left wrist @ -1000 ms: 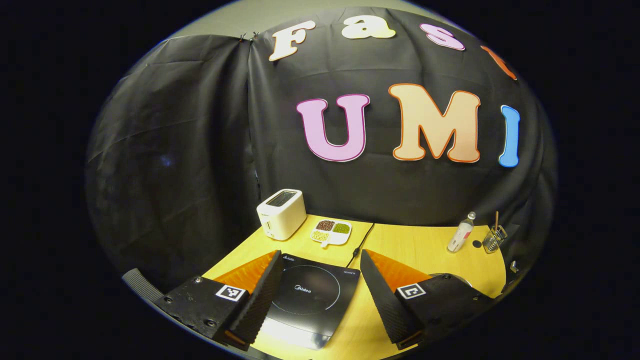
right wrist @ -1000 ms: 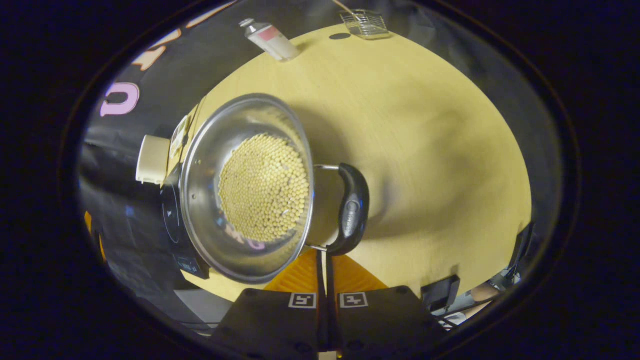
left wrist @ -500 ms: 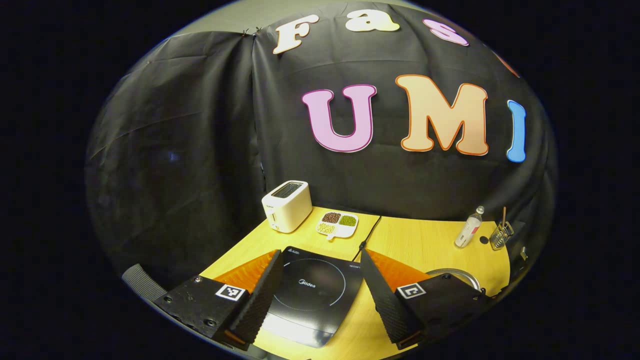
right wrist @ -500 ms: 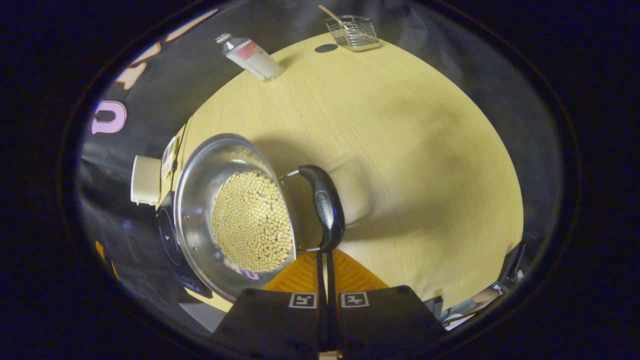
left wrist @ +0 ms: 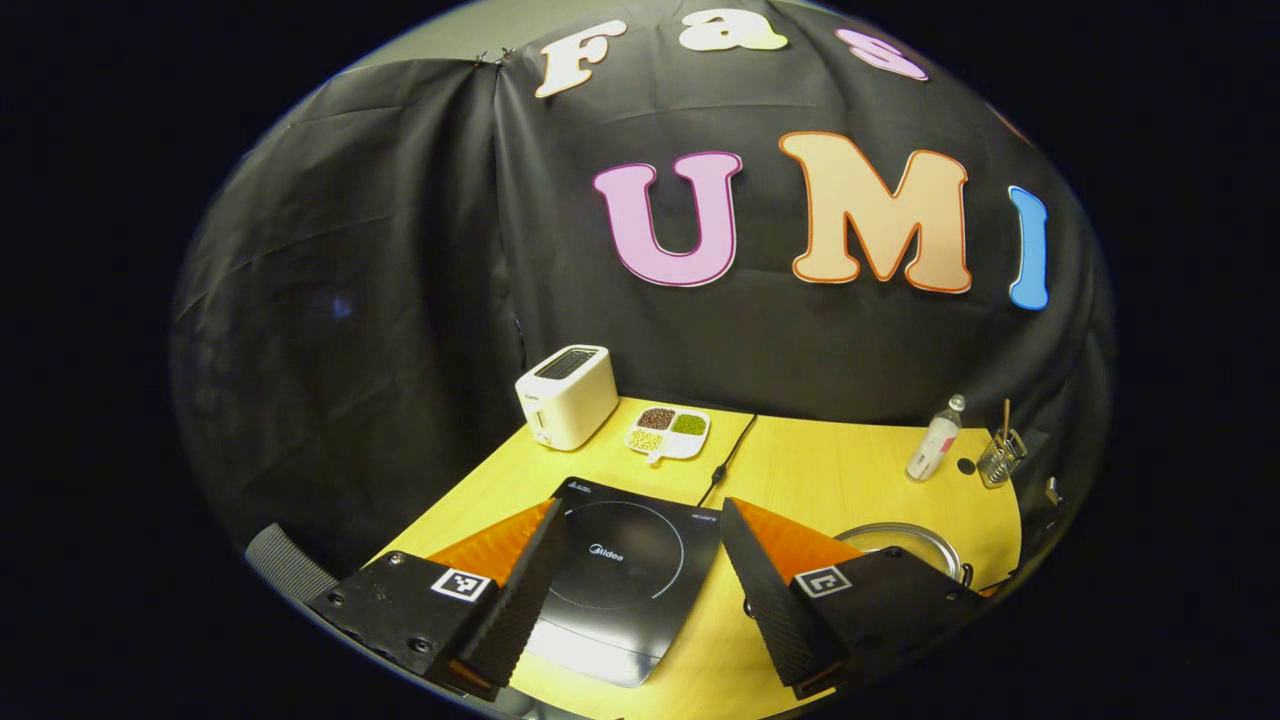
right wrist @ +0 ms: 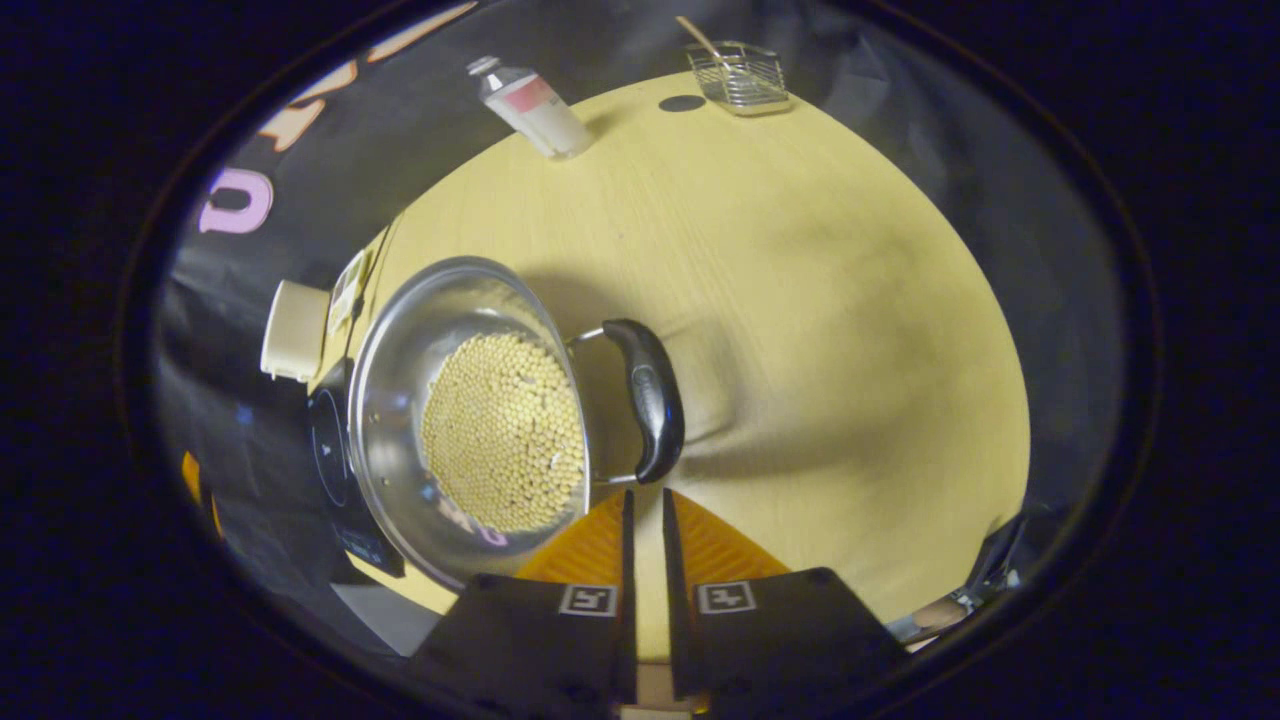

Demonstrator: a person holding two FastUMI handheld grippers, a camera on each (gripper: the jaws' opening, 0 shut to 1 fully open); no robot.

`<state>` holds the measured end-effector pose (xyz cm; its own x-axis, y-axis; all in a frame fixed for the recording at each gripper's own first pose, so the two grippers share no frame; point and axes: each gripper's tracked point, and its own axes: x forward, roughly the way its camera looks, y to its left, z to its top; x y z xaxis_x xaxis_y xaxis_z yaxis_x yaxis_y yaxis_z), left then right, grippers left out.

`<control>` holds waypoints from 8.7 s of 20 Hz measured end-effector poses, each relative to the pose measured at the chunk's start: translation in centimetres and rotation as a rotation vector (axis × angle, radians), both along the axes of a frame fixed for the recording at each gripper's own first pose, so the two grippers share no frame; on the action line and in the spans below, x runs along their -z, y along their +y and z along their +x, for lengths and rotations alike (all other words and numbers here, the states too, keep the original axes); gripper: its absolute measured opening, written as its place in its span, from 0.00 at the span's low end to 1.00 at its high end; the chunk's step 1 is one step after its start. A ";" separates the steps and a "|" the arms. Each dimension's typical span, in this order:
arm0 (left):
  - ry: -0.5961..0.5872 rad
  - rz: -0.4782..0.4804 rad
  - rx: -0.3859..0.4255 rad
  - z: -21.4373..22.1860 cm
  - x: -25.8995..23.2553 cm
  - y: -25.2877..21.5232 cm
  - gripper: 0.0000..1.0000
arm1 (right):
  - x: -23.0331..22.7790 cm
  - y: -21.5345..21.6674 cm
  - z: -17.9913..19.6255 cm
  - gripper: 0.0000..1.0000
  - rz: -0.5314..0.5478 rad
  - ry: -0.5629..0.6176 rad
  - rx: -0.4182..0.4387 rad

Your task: First push the handle of the pot to place it horizontally, then grasp the pot with both hands and set it on the induction cooktop.

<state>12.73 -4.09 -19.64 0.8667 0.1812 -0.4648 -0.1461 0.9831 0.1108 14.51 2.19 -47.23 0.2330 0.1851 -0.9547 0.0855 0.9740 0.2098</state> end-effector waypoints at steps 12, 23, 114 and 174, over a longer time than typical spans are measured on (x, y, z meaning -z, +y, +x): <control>0.280 -0.188 0.141 0.0 9.6 -6.4 0.95 | -5.7 0.3 2.7 0.89 0.168 -0.055 -0.003; 0.650 -0.296 0.246 -0.6 20.6 -11.3 0.96 | -1.1 2.1 6.2 0.97 0.217 0.047 -0.012; 0.646 0.000 0.451 7.8 20.0 23.6 0.65 | -2.0 38.1 -1.9 0.48 0.046 -0.109 -0.035; 0.052 0.005 0.478 -3.9 -4.3 -2.2 0.99 | -31.1 7.2 -6.8 0.93 -0.047 -0.920 0.067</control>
